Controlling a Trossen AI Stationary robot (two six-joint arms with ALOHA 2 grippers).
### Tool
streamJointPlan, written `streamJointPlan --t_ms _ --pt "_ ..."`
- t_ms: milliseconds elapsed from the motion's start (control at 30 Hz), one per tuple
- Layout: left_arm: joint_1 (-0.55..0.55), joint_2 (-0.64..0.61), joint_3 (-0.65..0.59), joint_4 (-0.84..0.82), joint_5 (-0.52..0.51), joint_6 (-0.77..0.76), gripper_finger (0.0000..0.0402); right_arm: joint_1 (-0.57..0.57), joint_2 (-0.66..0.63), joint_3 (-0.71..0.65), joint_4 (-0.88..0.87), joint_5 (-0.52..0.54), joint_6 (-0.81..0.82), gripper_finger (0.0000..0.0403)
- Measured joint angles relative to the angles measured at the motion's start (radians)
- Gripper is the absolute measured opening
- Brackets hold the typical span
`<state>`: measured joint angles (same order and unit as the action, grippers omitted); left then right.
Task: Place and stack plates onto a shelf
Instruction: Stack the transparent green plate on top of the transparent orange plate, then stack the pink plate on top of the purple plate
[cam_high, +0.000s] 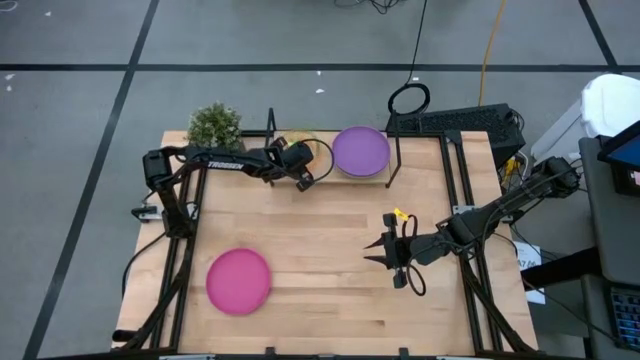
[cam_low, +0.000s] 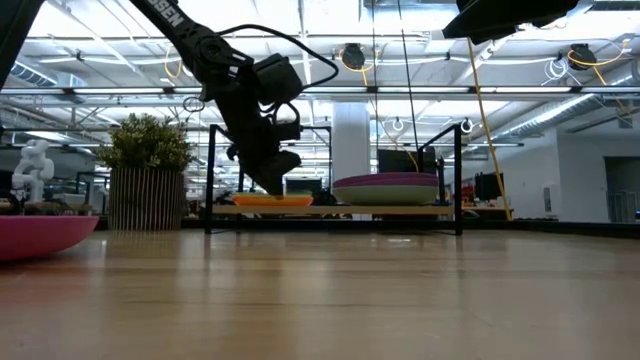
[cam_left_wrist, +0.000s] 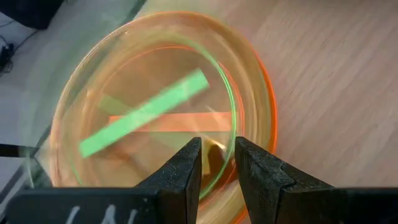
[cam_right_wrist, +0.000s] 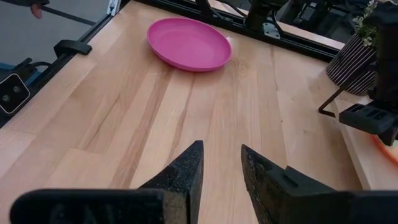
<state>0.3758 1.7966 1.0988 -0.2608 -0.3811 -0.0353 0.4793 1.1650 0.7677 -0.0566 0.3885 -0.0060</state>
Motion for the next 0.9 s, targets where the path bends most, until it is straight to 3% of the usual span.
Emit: streamJointPlan --t_ms 300,567,733,900 --pt "-0.048 -0.038 0.000 -0.012 -0.073 0.004 0.0104 0.000 0.000 0.000 0.000 0.000 0.005 0.0091" --pt "-0.157 -0.250 0.001 -0.164 -0.035 -0.030 0.0104 0.000 0.000 0.000 -0.005 -0.001 0.020 0.0091" --pt "-0.329 -0.383 0.001 -0.376 0.049 -0.103 0.0103 0.000 0.000 0.000 -0.005 -0.001 0.022 0.0091" --pt "-0.583 -0.422 0.000 -0.566 0.100 -0.226 0.0103 0.000 0.000 0.000 -0.003 -0.002 0.063 0.0091"
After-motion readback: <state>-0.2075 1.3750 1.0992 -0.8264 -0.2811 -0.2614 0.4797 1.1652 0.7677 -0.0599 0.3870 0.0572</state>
